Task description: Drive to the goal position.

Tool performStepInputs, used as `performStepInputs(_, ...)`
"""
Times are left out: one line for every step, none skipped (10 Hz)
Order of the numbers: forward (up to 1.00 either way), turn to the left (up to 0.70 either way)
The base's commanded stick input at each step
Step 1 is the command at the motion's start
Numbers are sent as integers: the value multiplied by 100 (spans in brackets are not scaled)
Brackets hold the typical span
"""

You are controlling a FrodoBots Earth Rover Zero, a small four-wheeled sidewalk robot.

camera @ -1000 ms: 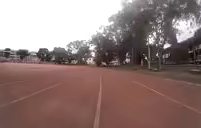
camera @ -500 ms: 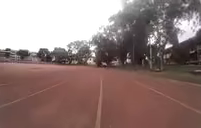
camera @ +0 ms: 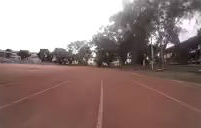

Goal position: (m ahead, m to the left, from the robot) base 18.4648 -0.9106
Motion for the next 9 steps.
performStepInputs(50, 0)
performStepInputs(50, 0)
performStepInputs(50, 0)
performStepInputs(50, 0)
performStepInputs(50, 0)
performStepInputs(50, 0)
performStepInputs(50, 0)
performStepInputs(50, 0)
performStepInputs(50, 0)
